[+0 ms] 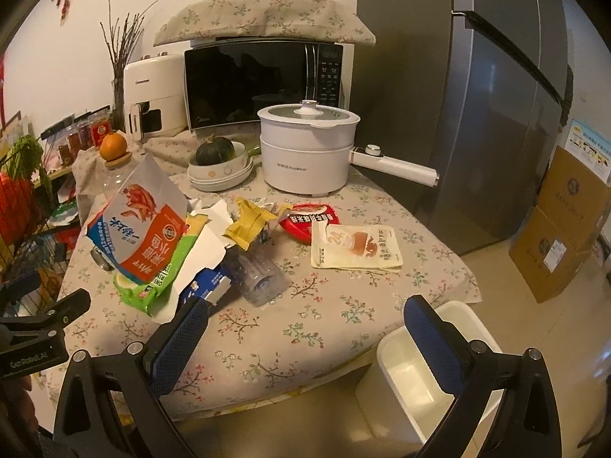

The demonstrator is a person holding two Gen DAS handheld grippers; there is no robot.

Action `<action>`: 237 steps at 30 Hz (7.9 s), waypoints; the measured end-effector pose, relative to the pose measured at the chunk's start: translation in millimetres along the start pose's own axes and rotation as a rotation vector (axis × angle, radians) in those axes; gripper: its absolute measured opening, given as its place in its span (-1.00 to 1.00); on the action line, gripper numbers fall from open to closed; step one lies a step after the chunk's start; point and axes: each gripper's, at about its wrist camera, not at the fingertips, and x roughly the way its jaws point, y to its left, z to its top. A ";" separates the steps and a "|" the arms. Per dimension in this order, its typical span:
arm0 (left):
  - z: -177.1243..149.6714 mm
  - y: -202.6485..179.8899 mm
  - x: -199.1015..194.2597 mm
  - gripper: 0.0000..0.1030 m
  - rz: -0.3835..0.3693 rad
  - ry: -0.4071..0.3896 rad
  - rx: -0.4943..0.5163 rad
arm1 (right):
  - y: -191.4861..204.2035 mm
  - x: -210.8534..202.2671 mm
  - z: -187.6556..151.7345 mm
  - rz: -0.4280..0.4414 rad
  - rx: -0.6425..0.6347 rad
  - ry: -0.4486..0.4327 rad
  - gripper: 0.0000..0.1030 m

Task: Collect trash

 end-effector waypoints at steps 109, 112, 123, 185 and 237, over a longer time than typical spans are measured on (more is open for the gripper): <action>63.8 134.2 17.0 -0.91 -0.211 -0.037 -0.141 | 128.1 175.8 21.3 0.568 0.096 0.505 0.34; 60.8 140.1 19.1 -0.91 -0.209 -0.027 -0.154 | 145.2 187.5 12.7 0.579 0.086 0.540 0.27; 52.5 142.9 33.5 -0.91 -0.205 0.030 -0.167 | 159.2 216.3 -5.7 0.565 0.133 0.578 0.06; 58.1 -66.8 23.2 -0.91 -0.657 0.088 0.050 | -219.1 39.1 -49.0 0.219 0.436 0.282 -0.83; -6.8 -315.0 81.1 0.42 -0.690 0.208 0.375 | -344.5 42.6 -143.6 -0.031 0.637 0.495 0.28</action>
